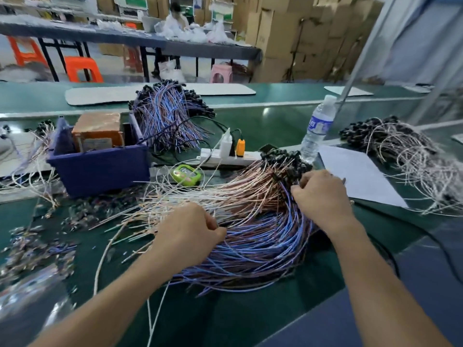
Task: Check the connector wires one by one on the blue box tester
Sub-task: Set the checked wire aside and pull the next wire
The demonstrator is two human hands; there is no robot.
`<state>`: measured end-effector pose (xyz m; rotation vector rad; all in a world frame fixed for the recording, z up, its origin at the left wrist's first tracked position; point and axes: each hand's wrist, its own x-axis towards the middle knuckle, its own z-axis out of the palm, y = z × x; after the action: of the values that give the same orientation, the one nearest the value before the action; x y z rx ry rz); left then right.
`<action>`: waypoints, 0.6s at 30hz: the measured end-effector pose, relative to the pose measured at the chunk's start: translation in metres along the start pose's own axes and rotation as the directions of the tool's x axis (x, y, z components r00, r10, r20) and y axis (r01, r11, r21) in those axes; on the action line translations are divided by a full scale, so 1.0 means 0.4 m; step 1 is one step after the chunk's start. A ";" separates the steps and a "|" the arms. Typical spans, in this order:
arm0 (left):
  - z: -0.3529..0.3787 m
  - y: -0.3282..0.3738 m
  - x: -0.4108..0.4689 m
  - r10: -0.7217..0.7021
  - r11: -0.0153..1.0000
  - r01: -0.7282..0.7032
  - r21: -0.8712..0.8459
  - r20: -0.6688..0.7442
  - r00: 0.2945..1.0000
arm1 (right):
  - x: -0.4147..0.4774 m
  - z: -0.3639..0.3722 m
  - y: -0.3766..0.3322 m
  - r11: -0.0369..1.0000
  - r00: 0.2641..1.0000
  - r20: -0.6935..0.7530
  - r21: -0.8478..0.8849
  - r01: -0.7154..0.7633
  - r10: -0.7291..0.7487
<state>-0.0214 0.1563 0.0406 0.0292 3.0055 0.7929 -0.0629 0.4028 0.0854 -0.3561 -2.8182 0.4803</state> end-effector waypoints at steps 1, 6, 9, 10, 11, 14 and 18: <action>0.008 -0.003 0.001 0.003 1.000 -0.003 -0.006 -0.013 1.000 | -0.006 0.006 0.000 1.000 1.000 -0.020 -0.016 -0.002 0.002; 0.012 -0.050 0.001 0.020 0.992 -0.023 -0.120 -0.023 1.000 | -0.044 0.034 -0.004 0.998 0.978 -0.208 0.058 -0.022 0.034; -0.017 -0.081 0.000 0.015 0.967 -0.033 -0.253 -0.073 0.997 | -0.086 0.054 -0.053 0.980 0.951 -0.309 0.191 0.051 0.011; -0.030 -0.092 0.001 0.000 0.955 -0.027 -0.295 -0.093 0.996 | -0.101 0.065 -0.081 0.971 0.952 -0.306 0.224 0.085 -0.013; -0.045 -0.103 0.001 -0.016 0.946 -0.021 -0.324 -0.111 0.994 | -0.116 0.080 -0.113 0.959 0.957 -0.286 0.254 0.125 -0.049; -0.084 -0.144 -0.002 -0.069 0.925 0.007 -0.380 -0.150 0.986 | -0.160 0.136 -0.222 0.886 0.950 -0.208 0.356 0.296 -0.234; -0.124 -0.222 -0.022 -0.146 0.777 -0.013 -0.630 -0.200 0.969 | -0.210 0.216 -0.375 0.783 0.922 -0.070 0.507 0.362 -0.380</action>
<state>-0.0152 0.0545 0.0403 -0.2057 2.7360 1.8660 -0.0387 0.2169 0.0419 0.3189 -2.5515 1.1064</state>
